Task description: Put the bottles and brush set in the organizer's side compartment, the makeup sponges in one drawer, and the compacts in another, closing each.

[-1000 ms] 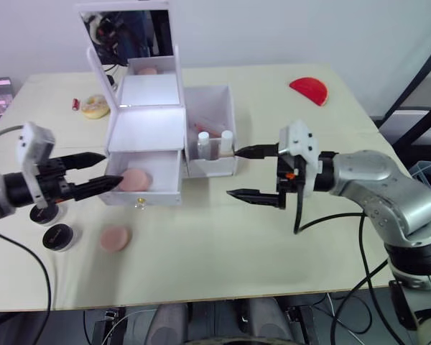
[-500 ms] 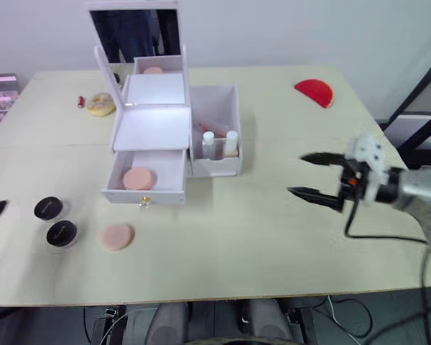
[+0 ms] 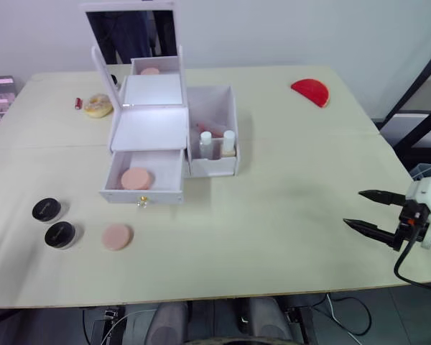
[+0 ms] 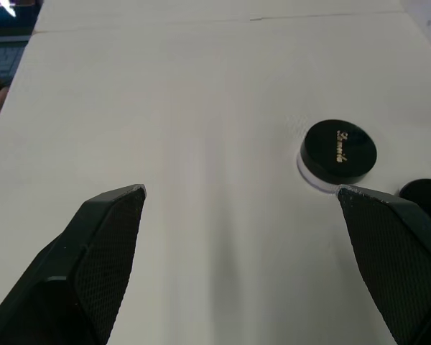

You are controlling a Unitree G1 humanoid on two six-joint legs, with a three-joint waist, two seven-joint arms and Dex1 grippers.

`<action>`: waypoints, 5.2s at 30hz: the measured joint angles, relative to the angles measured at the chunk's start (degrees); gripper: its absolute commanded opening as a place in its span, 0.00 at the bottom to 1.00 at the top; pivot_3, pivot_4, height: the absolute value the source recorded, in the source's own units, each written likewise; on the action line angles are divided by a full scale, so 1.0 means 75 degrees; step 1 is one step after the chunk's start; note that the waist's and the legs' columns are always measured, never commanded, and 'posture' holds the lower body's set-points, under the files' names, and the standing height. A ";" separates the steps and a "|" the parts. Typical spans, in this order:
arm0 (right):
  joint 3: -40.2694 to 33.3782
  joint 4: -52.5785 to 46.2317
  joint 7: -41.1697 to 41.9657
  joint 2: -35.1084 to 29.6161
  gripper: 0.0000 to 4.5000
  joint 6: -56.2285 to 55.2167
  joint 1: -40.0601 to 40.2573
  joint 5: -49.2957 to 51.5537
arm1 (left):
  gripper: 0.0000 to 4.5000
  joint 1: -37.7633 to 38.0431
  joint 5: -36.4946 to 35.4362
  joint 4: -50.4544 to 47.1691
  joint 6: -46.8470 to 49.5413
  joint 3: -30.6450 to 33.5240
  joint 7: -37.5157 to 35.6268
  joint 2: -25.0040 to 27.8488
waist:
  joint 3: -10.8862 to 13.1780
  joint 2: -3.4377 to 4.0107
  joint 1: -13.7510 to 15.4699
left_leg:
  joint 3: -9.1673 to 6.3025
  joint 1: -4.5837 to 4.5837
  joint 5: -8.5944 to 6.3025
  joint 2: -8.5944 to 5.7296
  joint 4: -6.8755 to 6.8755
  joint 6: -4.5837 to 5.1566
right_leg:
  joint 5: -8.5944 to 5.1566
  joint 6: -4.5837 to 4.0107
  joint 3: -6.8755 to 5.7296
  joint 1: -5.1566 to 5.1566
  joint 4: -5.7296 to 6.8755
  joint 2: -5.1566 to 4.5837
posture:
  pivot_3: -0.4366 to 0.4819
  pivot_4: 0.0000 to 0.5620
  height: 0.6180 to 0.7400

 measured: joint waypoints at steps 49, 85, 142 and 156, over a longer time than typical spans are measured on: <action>0.4492 -0.2815 -0.1401 0.2074 1.00 0.1699 -0.4443 0.0308 | 0.99 0.1567 0.1511 -0.7901 -0.0136 -0.4892 0.4202 -0.4907 | -0.0001 -0.0004 0.0113 | 0.0010 -0.0002 -0.0004 0.0025 0.0011 -0.0006 | 0.0036 -0.0039 0.0000 0.0022 -0.0052 0.0047 | 0.48 0.27 1.00; 0.4230 -0.2994 -0.1487 0.1903 1.00 0.2514 -0.4590 0.0671 | 0.60 0.0491 -0.1185 -0.8078 0.1347 -0.2314 0.4131 -0.2681 | -0.0015 0.0024 0.0115 | -0.0005 -0.0004 -0.0004 0.0030 0.0019 -0.0006 | 0.0033 -0.0033 -0.0008 0.0025 -0.0049 0.0054 | 0.48 0.27 1.00; 0.4778 -0.3502 -0.2301 0.1931 1.00 0.3944 -0.4951 0.0894 | 0.98 -0.5044 -0.1533 -0.5524 0.2558 -0.5921 0.1061 -0.0892 | -0.0009 0.0025 -0.0079 | -0.0021 -0.0002 -0.0003 0.0055 0.0002 -0.0003 | 0.0048 -0.0049 0.0007 0.0016 -0.0037 0.0109 | 0.48 0.27 1.00; 0.4737 -0.3579 -0.2346 0.1913 1.00 0.3936 -0.4822 0.0894 | 0.01 -0.2460 -0.1895 -0.5876 0.2842 -0.4396 -0.0827 0.0610 | 0.0001 0.0027 -0.0047 | -0.0019 -0.0004 -0.0003 0.0062 0.0004 -0.0004 | 0.0038 -0.0049 0.0014 0.0006 -0.0038 0.0113 | 0.48 0.27 1.00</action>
